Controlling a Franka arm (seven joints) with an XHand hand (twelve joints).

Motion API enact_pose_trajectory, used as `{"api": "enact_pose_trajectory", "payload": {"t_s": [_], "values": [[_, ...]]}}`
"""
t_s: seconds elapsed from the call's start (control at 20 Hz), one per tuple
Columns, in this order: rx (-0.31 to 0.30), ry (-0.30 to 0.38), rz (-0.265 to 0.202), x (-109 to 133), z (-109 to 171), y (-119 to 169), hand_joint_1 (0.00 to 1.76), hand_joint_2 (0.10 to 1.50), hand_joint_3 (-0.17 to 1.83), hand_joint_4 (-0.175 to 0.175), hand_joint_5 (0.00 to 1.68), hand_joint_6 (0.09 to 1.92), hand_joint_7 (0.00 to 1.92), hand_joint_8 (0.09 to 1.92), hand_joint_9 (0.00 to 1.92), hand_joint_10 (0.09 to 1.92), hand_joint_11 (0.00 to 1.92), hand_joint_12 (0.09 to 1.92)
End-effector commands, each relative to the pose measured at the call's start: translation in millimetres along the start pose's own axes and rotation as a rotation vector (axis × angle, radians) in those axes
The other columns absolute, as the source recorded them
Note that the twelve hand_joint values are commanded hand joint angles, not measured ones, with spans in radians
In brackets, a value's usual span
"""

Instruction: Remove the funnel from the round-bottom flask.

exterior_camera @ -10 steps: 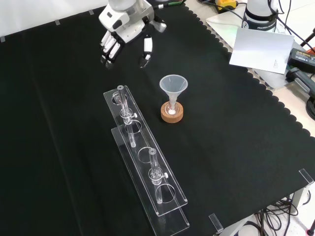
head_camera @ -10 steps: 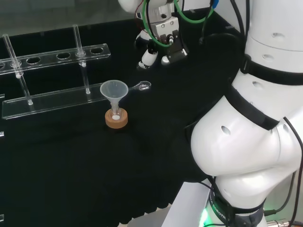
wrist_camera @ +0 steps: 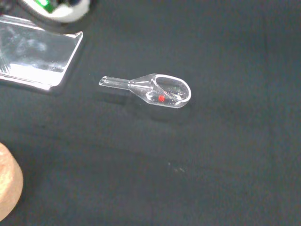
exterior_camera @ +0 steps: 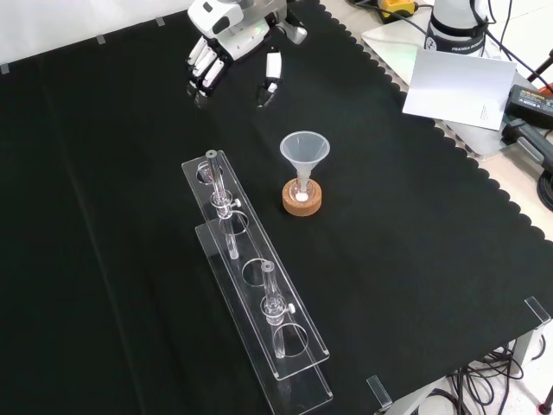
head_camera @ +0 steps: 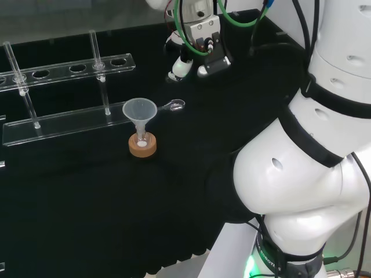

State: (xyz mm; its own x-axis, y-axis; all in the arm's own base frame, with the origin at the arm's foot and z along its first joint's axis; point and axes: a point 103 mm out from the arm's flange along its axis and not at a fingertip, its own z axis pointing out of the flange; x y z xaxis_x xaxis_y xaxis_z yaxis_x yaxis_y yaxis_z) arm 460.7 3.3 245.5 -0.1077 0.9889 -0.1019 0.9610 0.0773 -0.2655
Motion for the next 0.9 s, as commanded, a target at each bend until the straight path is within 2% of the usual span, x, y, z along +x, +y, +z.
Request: {"api": "enact_pose_trajectory", "payload": {"t_s": [0.05, 0.25, 0.45, 0.65, 0.8, 0.9], "values": [[0.002, -0.027, 0.002, 49.7, -31.4, -50.1, 0.66, 0.64, 0.47, -0.012, 0.33, 0.13, 0.18, 0.62, 0.44, 0.60, 0.37, 1.32], [0.015, -0.032, -0.012, 74.6, -35.2, -67.8, 0.61, 0.65, 0.42, -0.016, 0.30, 0.09, 0.13, 0.62, 0.39, 0.63, 0.35, 1.34], [0.071, -0.040, 0.006, 91.8, -31.7, -77.7, 0.60, 0.65, 0.38, -0.016, 0.25, 0.09, 0.07, 0.61, 0.33, 0.67, 0.34, 1.36], [0.101, -0.037, 0.005, 104.7, -24.9, -86.3, 0.61, 0.67, 0.34, -0.016, 0.20, 0.09, 0.01, 0.61, 0.26, 0.71, 0.32, 1.38], [0.129, -0.035, 0.002, 112.6, -19.5, -90.5, 0.61, 0.67, 0.32, -0.013, 0.15, 0.09, 0.00, 0.53, 0.20, 0.74, 0.31, 1.40], [0.140, -0.061, -0.003, 118.3, -15.2, -92.2, 0.60, 0.68, 0.30, -0.011, 0.09, 0.09, 0.00, 0.46, 0.16, 0.76, 0.29, 1.41]]}}
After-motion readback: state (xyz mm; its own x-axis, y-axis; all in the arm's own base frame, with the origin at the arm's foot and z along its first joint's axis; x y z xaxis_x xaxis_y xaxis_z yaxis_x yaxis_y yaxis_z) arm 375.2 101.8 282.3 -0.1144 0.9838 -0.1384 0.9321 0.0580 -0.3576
